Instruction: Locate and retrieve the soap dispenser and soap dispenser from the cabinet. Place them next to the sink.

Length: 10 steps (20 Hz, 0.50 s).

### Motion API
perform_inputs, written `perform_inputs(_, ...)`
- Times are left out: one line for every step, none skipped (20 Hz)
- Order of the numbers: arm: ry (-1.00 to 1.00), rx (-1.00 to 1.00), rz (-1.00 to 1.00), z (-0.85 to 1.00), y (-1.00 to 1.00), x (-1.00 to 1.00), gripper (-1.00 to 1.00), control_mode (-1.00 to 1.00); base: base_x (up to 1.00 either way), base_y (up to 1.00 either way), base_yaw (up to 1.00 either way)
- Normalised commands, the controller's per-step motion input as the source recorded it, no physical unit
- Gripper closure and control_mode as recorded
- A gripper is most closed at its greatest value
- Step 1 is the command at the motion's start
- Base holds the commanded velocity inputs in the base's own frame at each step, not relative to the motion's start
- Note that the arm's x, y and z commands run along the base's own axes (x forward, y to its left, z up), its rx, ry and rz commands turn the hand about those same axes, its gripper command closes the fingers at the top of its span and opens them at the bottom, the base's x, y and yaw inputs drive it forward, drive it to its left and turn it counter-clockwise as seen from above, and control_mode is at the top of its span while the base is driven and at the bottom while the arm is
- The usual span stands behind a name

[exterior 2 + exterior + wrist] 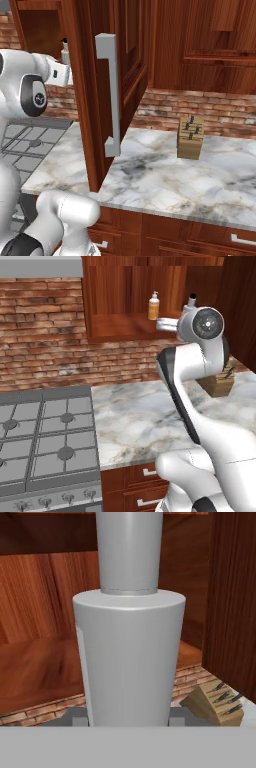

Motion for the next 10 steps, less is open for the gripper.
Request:
perform_inputs(0.0,0.0,0.02,-0.1,0.0,-0.87,1.0,-1.0,0.0,0.0,0.0)
perform_inputs(0.0,0.0,0.04,-0.11,0.0,-0.85,1.0,-1.0,0.0,0.0,0.0)
perform_inputs(0.0,0.0,0.07,-0.12,0.0,-0.9,1.0,-1.0,0.0,0.0,0.0)
perform_inputs(0.0,0.0,0.06,-0.13,0.0,-0.95,1.0,-1.0,0.0,0.0,0.0)
perform_inputs(0.0,0.0,0.06,-0.13,0.0,-0.96,1.0,-1.0,0.0,0.0,0.0)
perform_inputs(0.0,0.0,0.06,-0.13,0.0,-0.96,1.0,-1.0,0.0,0.0,0.0)
perform_inputs(0.0,0.0,0.06,-0.1,0.0,-0.93,1.0,-1.0,0.0,0.0,0.0)
perform_inputs(0.0,0.0,0.06,-0.1,0.0,-0.91,1.0,-1.0,0.0,0.0,0.0)
perform_inputs(0.0,0.0,0.08,-0.09,0.0,-0.88,1.0,-1.0,0.0,0.0,0.0)
perform_inputs(0.03,0.0,0.09,-0.07,0.0,-0.85,1.0,-1.0,0.0,0.0,0.0)
